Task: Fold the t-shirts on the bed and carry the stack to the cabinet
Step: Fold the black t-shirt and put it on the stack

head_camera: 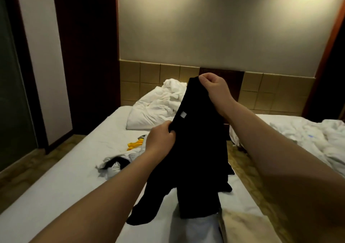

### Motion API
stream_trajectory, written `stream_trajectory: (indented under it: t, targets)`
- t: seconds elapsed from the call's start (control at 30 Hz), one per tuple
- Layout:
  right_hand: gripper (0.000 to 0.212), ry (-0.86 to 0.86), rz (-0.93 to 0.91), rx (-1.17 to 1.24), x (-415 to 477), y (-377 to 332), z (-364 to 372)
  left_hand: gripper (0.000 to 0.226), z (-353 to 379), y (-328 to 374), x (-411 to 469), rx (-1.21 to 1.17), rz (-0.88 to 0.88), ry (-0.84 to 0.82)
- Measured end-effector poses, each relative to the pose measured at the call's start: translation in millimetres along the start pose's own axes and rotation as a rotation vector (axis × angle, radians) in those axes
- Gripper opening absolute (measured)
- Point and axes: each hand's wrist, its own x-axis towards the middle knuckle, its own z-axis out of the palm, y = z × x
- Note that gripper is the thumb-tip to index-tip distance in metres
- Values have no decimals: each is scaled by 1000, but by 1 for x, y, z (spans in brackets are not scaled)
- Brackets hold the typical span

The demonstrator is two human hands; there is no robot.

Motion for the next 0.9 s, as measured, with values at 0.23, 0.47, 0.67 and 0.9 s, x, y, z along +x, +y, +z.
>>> stream_trajectory:
  t: [0.23, 0.47, 0.67, 0.9]
  targets:
    - [17, 170, 84, -13, -7, -31, -37, 45, -90, 15, -32, -182, -194, 41]
    - [19, 185, 30, -82, -19, -57, -64, 23, -155, 66, -36, -399, -100, 34]
    - [18, -96, 144, -3, -44, -76, -100, 21, -184, 93, -36, -575, -234, -302]
    - [19, -251, 322, 116, -50, -52, -127, 82, -188, 73, -26, -665, -173, -575]
